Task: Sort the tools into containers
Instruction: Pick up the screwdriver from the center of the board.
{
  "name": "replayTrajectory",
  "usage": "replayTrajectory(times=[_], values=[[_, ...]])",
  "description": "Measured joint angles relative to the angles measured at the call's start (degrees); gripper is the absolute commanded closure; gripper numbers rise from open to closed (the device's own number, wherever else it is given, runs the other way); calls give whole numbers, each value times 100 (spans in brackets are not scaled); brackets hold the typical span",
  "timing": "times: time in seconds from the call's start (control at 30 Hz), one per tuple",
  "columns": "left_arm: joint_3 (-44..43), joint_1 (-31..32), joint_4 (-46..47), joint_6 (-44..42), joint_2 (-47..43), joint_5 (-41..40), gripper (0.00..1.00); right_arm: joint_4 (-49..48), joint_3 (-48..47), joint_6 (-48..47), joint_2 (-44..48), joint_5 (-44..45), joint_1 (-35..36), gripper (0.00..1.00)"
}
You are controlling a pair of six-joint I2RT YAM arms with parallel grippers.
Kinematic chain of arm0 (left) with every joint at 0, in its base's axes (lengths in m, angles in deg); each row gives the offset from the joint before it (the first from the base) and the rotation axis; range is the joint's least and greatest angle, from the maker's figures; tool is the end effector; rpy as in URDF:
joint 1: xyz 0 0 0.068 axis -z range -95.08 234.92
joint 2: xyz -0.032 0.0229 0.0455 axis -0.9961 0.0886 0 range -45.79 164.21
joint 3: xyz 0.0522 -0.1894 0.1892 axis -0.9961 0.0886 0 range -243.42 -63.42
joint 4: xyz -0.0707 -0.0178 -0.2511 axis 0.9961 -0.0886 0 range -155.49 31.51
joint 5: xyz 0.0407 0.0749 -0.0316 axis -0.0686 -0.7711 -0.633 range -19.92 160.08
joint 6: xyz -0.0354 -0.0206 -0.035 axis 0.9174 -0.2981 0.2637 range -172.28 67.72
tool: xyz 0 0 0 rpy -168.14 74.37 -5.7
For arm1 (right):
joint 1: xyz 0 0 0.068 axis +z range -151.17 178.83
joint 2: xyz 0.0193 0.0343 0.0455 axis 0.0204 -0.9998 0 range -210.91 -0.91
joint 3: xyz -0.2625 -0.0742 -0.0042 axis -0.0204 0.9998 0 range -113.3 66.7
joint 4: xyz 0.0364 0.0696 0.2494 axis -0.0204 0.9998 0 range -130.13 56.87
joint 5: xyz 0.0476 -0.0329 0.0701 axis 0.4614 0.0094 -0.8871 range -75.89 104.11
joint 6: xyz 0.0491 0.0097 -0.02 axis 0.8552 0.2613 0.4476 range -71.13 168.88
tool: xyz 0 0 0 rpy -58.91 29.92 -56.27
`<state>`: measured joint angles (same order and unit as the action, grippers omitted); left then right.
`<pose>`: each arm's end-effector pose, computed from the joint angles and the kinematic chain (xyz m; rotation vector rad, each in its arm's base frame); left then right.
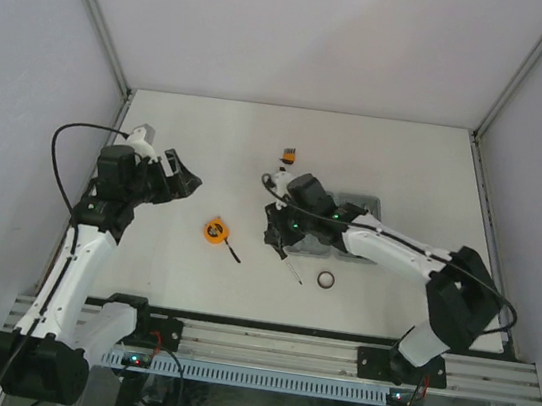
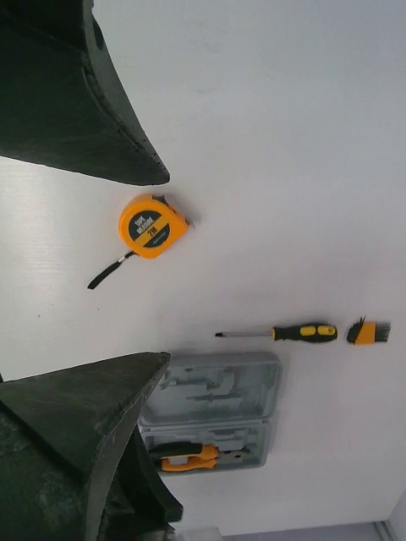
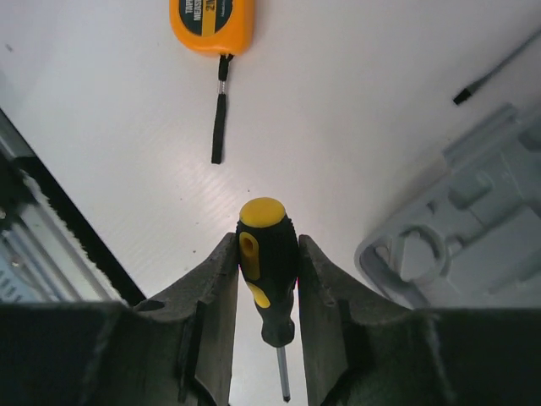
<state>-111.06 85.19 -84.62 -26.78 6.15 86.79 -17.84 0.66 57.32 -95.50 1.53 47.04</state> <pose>0.1992 -0.0111 0.3081 -0.2894 2.1100 -0.5746 0.2299 0.2689 0.2280 -0.9639 2.3709 0.6799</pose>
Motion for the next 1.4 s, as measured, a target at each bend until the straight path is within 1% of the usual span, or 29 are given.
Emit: replayTrajectory(times=[0.1,0.27,0.4,0.53,0.63,0.77,0.93,1.07,1.17,1.4], values=[[0,428,101,-4,-22,-50,17,-621,739,645,745,-52,-267,100],[0,1593,223,-2,-144,-216,18,-1589,1937,1663,1928,118,-621,100],[0,2483,514,-2,-179,-317,18,-2455,2938,2656,3025,-70,-988,100],[7,3403,914,4,-61,-372,19,-2708,3163,3123,3480,-225,-1231,100],[7,3995,1246,48,216,-380,19,-2892,3237,3453,3851,-308,-1252,100],[7,4559,1628,153,634,-420,19,-3123,3316,3908,4253,-402,-1287,100],[7,5018,2070,317,955,-446,22,-3392,3399,4319,4304,-514,-1298,100],[7,5243,2260,413,1132,-457,27,-3471,3574,4564,4428,-435,-1298,100],[7,5407,2380,494,1248,-452,34,-3460,3657,4688,4640,-269,-1300,100],[7,5598,2509,570,1519,-398,62,-3456,3696,4854,5053,-79,-1478,100]])
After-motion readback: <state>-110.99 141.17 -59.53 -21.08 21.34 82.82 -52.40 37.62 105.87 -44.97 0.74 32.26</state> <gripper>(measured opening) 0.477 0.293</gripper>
